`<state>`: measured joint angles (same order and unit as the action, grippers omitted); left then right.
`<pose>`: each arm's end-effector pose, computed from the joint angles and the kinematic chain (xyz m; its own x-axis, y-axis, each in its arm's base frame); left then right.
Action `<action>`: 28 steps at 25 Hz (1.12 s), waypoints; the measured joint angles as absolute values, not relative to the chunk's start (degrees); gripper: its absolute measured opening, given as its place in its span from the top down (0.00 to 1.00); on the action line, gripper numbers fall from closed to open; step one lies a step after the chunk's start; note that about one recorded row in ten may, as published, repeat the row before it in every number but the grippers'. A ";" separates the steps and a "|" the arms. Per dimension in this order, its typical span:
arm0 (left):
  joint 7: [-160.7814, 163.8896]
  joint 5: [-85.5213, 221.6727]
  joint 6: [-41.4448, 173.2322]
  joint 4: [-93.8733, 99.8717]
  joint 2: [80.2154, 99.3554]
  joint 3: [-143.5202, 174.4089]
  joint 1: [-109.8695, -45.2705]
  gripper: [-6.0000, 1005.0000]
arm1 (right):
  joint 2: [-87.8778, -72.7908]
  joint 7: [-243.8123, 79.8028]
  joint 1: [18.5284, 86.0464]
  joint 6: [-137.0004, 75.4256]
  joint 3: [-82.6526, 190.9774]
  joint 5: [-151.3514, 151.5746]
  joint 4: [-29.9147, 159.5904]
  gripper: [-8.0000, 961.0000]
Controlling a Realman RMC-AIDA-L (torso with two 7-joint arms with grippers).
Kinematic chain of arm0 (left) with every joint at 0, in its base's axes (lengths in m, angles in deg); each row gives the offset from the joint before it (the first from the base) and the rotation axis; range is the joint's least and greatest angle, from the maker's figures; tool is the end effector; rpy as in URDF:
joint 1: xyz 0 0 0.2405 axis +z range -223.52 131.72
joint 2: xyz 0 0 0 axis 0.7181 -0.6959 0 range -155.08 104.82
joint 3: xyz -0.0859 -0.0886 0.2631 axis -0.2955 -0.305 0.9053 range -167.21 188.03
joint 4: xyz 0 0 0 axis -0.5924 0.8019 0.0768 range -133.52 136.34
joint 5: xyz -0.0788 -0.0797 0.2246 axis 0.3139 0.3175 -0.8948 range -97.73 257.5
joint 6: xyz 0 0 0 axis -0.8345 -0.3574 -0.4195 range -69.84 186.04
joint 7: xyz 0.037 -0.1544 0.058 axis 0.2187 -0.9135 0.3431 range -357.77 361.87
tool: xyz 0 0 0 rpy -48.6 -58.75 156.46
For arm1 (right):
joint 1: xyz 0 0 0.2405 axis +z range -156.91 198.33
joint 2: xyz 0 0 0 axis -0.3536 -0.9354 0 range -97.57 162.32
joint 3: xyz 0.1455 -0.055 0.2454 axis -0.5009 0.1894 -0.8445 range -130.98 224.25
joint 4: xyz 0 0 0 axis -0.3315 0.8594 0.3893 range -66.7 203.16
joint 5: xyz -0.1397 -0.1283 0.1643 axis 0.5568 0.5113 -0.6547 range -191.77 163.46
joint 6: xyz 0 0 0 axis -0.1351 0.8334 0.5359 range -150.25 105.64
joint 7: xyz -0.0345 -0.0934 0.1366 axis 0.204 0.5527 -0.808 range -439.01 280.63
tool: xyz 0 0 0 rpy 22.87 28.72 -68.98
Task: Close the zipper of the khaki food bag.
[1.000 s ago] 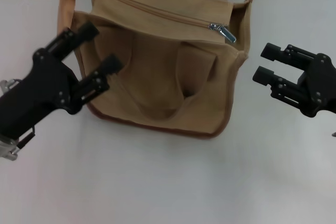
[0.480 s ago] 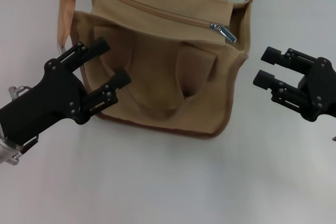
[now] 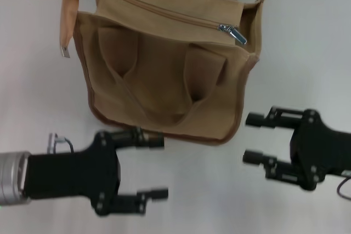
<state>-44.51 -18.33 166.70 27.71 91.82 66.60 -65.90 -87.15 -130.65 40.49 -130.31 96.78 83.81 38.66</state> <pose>-0.3105 0.2660 -0.0602 0.7242 0.0085 0.6895 0.0565 -0.9973 -0.0470 0.3001 0.2805 -0.0558 0.6834 -0.0281 -0.7295 -0.1400 -0.9858 -0.0931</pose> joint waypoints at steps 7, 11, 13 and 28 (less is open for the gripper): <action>-44.12 -21.96 164.26 27.63 92.24 66.21 -65.72 0.26 | -87.16 -129.21 41.43 -130.13 96.83 84.29 40.62 0.37; -44.00 -22.07 163.76 27.76 92.33 66.22 -64.95 0.26 | -87.15 -129.22 41.79 -129.97 97.87 84.58 40.86 0.36; -44.00 -22.08 163.95 27.81 92.31 66.23 -64.70 0.26 | -87.15 -129.45 41.84 -129.72 98.69 84.60 40.89 0.36; -44.00 -22.16 164.41 27.98 91.86 66.29 -63.60 0.26 | -87.20 -129.91 41.73 -125.41 103.41 84.64 41.08 0.30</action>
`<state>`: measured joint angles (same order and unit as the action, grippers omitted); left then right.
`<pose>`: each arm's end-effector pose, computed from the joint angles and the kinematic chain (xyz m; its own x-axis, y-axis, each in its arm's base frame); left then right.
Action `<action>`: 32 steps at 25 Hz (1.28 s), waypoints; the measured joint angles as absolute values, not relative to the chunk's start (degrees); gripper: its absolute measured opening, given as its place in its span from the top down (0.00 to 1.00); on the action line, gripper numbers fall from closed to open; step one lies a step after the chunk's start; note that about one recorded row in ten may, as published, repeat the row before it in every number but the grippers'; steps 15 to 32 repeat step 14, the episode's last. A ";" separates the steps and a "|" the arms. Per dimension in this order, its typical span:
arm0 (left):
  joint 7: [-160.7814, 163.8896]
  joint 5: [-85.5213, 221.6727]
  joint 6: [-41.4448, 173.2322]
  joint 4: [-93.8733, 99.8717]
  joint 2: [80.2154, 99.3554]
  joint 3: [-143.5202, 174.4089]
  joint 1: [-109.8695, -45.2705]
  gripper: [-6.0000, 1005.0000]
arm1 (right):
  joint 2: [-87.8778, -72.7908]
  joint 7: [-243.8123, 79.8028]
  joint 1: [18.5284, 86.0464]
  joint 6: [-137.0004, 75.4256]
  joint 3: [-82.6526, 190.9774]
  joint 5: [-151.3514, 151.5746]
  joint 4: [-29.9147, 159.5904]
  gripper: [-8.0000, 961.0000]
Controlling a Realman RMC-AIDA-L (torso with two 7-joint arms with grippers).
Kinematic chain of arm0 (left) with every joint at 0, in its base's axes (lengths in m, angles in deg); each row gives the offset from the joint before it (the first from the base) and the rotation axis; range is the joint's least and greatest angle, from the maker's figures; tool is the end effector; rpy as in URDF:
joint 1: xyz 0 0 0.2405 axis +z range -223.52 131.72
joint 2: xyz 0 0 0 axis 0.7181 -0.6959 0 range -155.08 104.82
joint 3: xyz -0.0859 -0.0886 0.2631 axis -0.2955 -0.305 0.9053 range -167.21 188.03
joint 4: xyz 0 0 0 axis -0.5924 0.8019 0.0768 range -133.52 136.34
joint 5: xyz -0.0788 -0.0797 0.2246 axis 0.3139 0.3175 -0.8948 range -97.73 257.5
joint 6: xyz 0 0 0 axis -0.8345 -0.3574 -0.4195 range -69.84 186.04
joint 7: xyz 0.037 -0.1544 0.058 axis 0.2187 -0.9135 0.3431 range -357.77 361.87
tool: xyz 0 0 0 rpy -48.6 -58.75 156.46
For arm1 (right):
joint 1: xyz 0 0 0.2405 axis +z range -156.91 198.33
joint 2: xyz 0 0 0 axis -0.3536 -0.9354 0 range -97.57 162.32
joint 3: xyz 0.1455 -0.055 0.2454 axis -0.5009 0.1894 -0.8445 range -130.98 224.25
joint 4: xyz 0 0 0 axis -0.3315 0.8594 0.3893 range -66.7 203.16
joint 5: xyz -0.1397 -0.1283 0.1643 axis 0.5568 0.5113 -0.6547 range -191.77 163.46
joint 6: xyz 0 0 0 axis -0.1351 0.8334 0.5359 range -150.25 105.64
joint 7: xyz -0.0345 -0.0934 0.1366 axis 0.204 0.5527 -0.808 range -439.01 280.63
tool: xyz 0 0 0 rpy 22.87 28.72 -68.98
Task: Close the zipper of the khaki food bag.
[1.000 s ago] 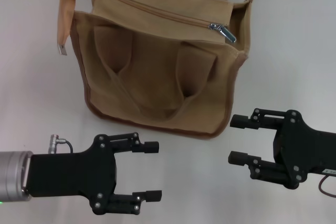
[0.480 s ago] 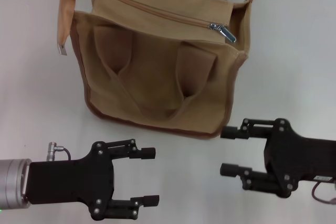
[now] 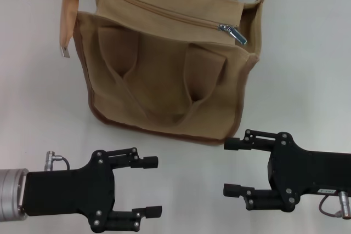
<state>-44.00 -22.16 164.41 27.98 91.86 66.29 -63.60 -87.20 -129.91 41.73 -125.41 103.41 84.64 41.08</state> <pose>-0.3297 0.2515 -0.0676 0.7706 0.0503 0.6353 0.0938 -0.9950 -0.0351 0.3005 0.2778 -0.0848 0.7431 -0.0759 -0.6648 -0.1237 -0.9920 -0.0249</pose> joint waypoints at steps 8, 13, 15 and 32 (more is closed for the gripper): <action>-44.00 -22.16 164.42 28.04 91.70 66.30 -63.55 0.26 | -87.24 -130.05 42.08 -125.05 103.96 84.64 41.08 0.23; -44.00 -22.16 164.08 28.10 91.66 66.31 -63.85 0.26 | -87.24 -130.07 42.26 -124.92 104.03 84.63 41.08 0.23; -44.00 -22.16 164.08 28.12 91.67 66.31 -63.91 0.26 | -87.24 -130.07 42.26 -124.84 104.03 84.64 41.08 0.23; -44.00 -22.16 164.08 28.12 91.67 66.31 -63.91 0.26 | -87.24 -130.07 42.26 -124.84 104.03 84.64 41.08 0.23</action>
